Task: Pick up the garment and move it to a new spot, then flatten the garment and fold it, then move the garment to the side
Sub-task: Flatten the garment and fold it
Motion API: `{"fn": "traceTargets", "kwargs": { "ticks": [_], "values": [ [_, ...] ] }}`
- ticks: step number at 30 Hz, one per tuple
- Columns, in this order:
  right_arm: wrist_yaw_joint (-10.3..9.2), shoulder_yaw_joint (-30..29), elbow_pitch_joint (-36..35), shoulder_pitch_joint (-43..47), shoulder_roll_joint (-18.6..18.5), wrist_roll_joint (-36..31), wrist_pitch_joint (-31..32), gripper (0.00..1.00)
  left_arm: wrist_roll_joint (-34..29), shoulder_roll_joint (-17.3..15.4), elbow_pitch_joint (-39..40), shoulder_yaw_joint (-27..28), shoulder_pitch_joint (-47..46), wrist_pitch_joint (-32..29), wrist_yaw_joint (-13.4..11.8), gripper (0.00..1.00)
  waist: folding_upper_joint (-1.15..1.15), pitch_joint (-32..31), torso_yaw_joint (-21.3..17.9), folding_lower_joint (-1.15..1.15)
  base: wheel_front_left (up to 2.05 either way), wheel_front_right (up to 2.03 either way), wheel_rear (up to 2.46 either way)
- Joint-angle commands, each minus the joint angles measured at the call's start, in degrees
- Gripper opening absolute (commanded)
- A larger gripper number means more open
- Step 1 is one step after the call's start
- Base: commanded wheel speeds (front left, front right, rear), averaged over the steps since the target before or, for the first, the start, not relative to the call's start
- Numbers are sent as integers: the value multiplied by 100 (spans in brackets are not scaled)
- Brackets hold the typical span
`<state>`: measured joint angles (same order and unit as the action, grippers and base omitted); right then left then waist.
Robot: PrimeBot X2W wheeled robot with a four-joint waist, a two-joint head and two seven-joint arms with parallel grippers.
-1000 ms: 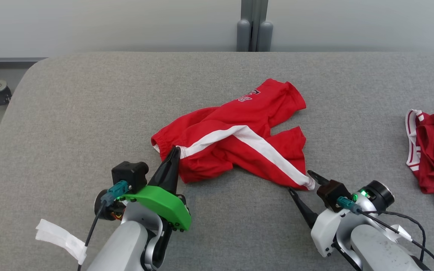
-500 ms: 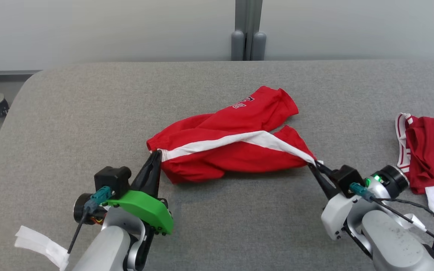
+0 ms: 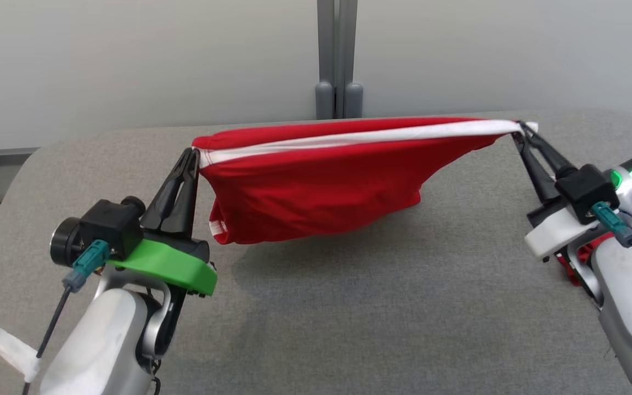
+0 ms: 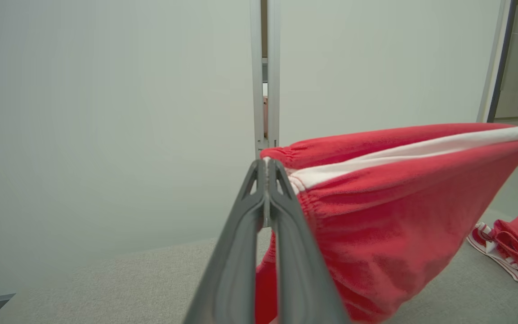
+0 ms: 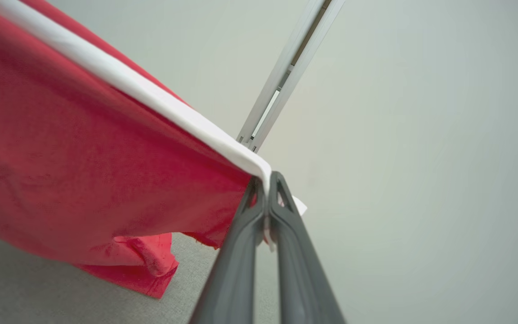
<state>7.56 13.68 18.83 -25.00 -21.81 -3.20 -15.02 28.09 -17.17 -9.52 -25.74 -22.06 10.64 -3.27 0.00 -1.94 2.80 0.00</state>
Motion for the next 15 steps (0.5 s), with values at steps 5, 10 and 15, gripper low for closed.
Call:
{"fn": "traceTargets", "kwargs": {
  "ticks": [5,10,15],
  "values": [
    [-14,-400,-1110,244,-176,-105,420,0,-45,-248,737,216,-77,-110,-209,0,0,-126,-88,0,0,0,0],
    [-14,-580,-2306,604,-232,-40,1073,0,59,-395,1507,354,-8,-446,-398,0,0,-75,-95,0,0,0,0],
    [-14,-562,-2928,711,-276,128,1539,0,76,-585,1769,418,-128,-892,-505,0,0,134,-96,0,0,0,0]
  ]
}}
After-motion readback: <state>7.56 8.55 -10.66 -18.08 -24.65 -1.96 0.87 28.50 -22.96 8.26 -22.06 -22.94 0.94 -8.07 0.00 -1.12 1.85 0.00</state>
